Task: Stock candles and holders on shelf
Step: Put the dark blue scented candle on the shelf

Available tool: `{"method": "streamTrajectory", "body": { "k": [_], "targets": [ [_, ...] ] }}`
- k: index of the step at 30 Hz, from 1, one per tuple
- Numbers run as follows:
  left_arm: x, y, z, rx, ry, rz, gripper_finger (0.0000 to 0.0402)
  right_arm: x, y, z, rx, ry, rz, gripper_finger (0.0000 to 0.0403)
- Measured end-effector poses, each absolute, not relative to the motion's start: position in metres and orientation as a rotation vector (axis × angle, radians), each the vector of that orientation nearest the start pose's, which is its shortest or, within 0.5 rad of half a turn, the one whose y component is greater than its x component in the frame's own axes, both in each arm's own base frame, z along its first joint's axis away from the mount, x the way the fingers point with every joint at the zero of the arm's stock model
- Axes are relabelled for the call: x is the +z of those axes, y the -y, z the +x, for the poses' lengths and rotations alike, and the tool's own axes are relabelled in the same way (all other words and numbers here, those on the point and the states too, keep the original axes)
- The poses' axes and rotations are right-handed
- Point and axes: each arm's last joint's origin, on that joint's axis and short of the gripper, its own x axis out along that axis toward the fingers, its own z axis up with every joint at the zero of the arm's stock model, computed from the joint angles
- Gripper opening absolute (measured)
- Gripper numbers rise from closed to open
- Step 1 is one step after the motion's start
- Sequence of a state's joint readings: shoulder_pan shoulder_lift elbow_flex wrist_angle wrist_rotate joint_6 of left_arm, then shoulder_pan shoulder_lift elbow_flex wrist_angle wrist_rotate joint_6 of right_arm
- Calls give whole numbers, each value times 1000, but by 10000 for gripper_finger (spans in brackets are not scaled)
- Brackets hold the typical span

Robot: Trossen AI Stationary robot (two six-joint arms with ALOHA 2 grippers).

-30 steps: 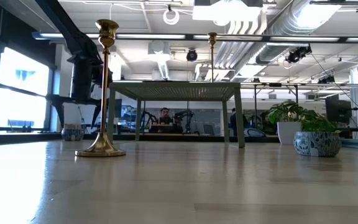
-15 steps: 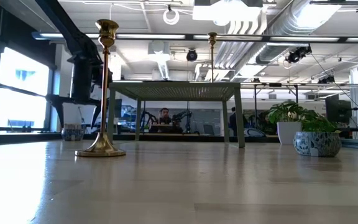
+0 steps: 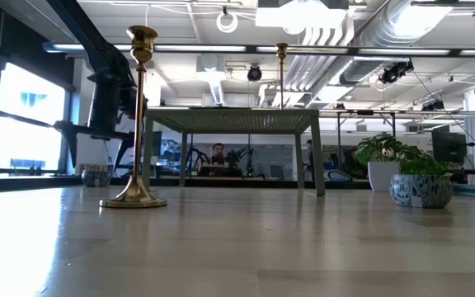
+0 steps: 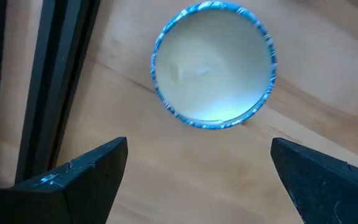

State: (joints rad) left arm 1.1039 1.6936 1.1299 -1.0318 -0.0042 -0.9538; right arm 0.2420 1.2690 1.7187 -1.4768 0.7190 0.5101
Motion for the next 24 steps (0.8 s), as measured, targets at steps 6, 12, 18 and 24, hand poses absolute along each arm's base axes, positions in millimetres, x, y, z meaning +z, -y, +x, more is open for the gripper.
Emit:
{"method": "streamTrajectory", "body": {
  "k": [6,12,18,24],
  "targets": [
    [192,-258,136,1625,-794,-1696,388,445,-19,184,-701,-765,-328,264],
    [193,-252,149,1807,-660,-1697,388,443,-10,187,-588,-863,-386,264],
    [194,-248,155,1953,-555,-1637,388,441,1,188,-502,-922,-356,264],
    [194,-253,146,1959,-582,-1609,388,443,10,188,-503,-912,-322,264]
  ]
}}
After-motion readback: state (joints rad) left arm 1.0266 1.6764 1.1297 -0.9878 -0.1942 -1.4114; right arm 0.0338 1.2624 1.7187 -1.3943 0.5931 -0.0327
